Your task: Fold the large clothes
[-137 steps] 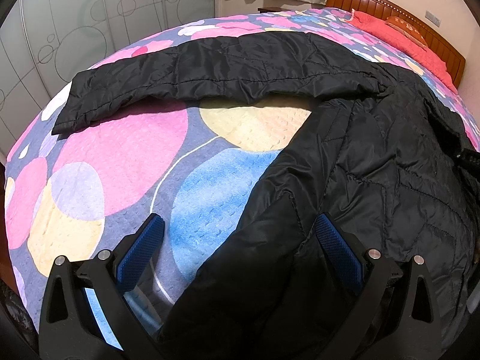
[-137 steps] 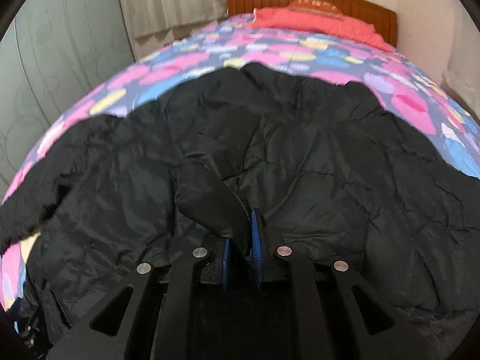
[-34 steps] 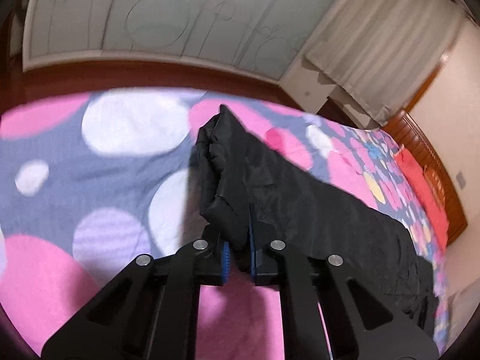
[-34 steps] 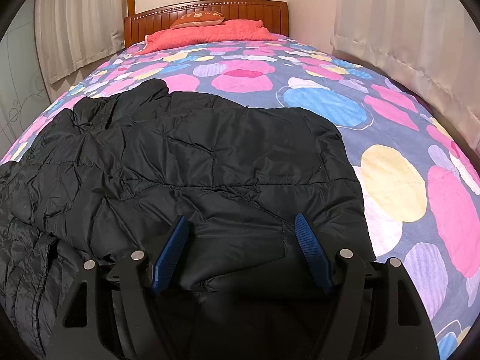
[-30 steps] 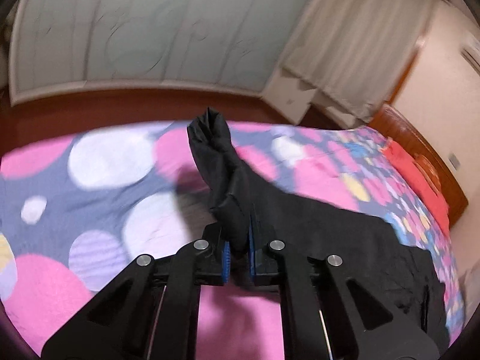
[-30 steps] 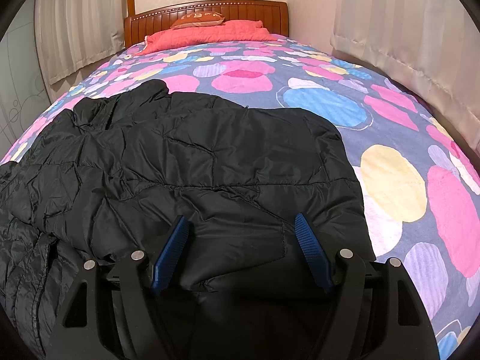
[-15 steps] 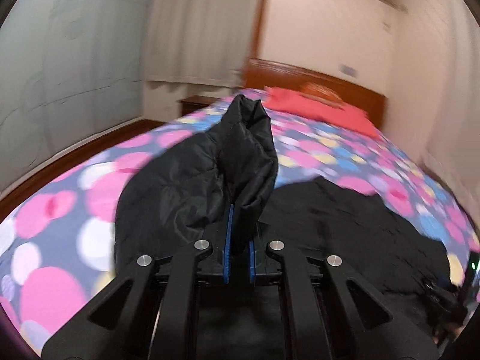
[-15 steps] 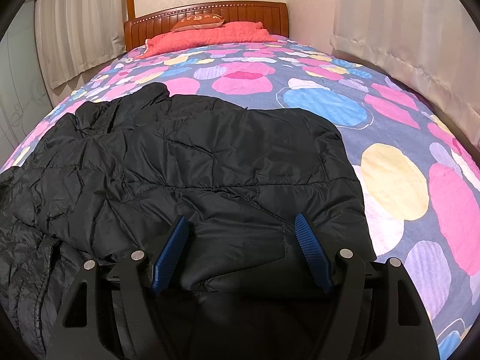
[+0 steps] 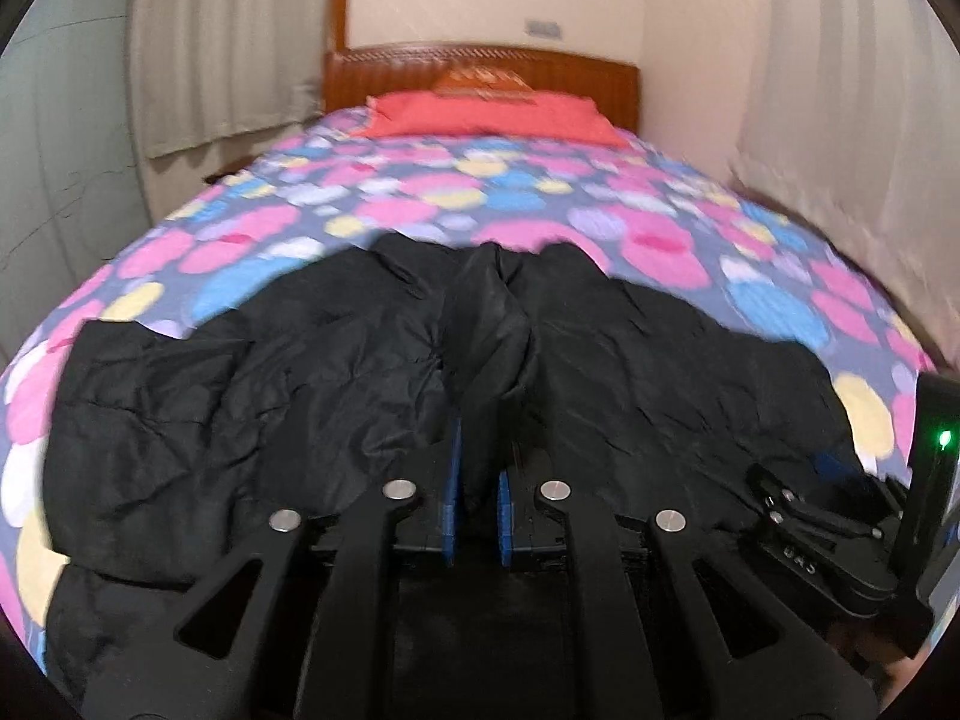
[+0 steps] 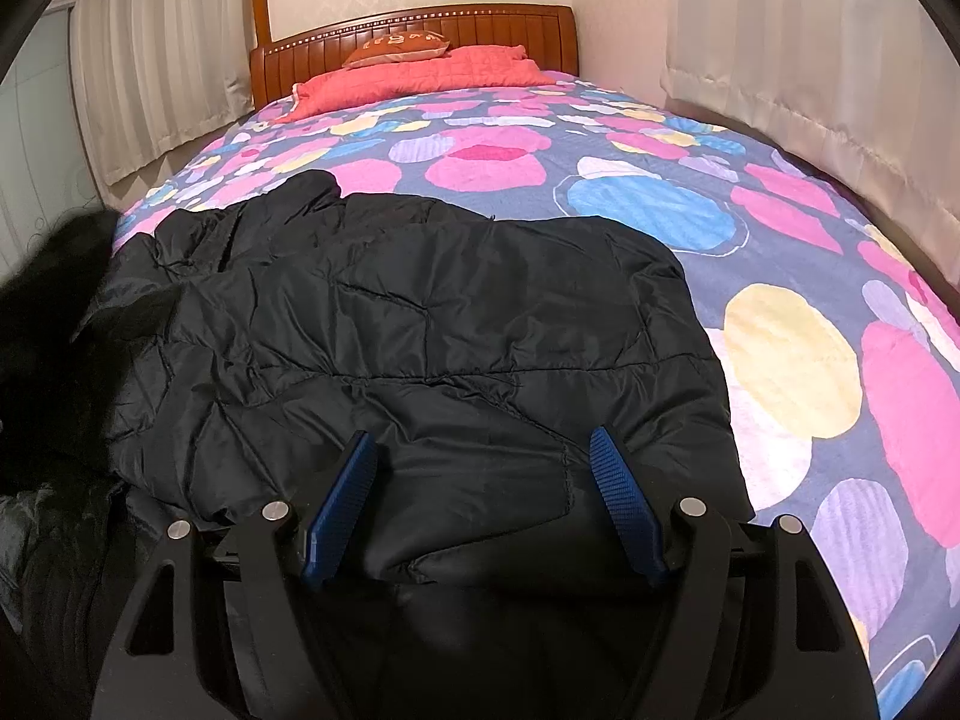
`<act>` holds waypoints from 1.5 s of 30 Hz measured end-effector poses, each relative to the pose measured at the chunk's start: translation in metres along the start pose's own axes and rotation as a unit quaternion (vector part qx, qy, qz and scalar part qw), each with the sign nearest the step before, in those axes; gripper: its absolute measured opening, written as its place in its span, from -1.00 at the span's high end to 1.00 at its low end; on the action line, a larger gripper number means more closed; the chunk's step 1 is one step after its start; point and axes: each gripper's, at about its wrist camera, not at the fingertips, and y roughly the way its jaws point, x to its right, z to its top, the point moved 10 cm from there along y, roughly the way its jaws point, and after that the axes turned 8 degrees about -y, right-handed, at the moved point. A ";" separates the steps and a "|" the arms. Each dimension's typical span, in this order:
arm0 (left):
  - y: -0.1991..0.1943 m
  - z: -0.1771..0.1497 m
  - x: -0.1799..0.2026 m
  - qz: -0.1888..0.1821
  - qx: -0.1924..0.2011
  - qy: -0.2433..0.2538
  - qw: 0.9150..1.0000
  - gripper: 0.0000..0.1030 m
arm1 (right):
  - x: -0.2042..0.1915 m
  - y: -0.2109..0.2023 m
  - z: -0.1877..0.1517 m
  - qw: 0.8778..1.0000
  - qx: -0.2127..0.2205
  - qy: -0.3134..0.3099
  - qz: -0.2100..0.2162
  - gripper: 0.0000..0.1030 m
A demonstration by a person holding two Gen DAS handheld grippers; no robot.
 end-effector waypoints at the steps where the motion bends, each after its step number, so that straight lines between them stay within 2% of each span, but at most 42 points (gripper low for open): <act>1: 0.005 -0.003 0.005 0.003 -0.004 0.004 1.000 0.62 | 0.000 0.000 0.000 1.000 0.000 0.000 0.000 -0.41; 3: -0.001 -0.007 0.011 -0.004 -0.006 0.012 1.000 -0.09 | 0.000 0.000 0.000 1.000 0.000 0.000 0.000 -0.41; 5: -0.016 -0.003 0.013 -0.010 0.014 0.015 1.000 -0.25 | 0.000 0.000 0.001 1.000 -0.001 0.000 0.000 -0.41; 10: -0.045 -0.001 -0.008 -0.015 0.021 0.013 1.000 -0.27 | -0.002 -0.011 0.005 1.000 0.001 0.016 0.004 -0.41; 13: -0.062 -0.001 -0.046 0.004 0.032 -0.005 0.999 -0.28 | -0.018 -0.025 0.015 0.998 0.009 0.035 0.041 -0.41; 20: -0.079 -0.019 -0.150 0.084 0.026 -0.063 0.994 -0.28 | -0.115 -0.027 0.049 0.991 0.004 0.012 0.134 -0.41; 24: -0.086 -0.025 -0.186 0.104 0.024 -0.091 0.990 -0.28 | -0.164 -0.005 0.048 0.987 -0.028 -0.010 0.161 -0.41; 25: -0.087 -0.026 -0.192 0.106 0.024 -0.095 0.989 -0.28 | -0.173 0.001 0.046 0.985 -0.035 -0.013 0.168 -0.22; 26: -0.088 -0.027 -0.200 0.111 0.024 -0.100 0.989 -0.28 | -0.184 0.004 0.043 0.984 -0.039 -0.020 0.174 0.37; 29: -0.091 -0.027 -0.215 0.117 0.025 -0.110 0.987 -0.28 | -0.195 -0.005 0.047 0.984 -0.025 -0.040 0.175 0.66; 32: -0.094 -0.024 -0.222 0.117 0.030 -0.116 0.986 -0.28 | -0.178 -0.025 0.062 0.987 0.012 -0.044 0.157 0.69; 34: -0.095 -0.021 -0.225 0.115 0.033 -0.120 0.986 -0.28 | -0.154 -0.035 0.071 0.990 0.030 -0.043 0.134 0.69; 37: -0.092 -0.017 -0.221 0.107 0.033 -0.118 0.987 -0.29 | -0.109 -0.038 0.077 0.995 0.045 -0.043 0.073 0.69; 38: -0.089 -0.016 -0.218 0.105 0.031 -0.116 0.987 -0.29 | -0.089 -0.034 0.075 0.997 0.041 -0.040 0.049 0.69; 40: -0.084 -0.016 -0.211 0.101 0.027 -0.110 0.988 -0.29 | -0.061 -0.022 0.065 0.999 0.020 -0.025 0.029 0.69; 43: -0.077 -0.015 -0.203 0.095 0.023 -0.100 0.990 -0.29 | -0.038 -0.002 0.045 0.999 -0.013 -0.007 0.032 0.69; 45: -0.070 -0.013 -0.195 0.093 0.016 -0.088 0.992 -0.29 | -0.033 0.007 0.032 0.998 -0.034 -0.002 0.049 0.60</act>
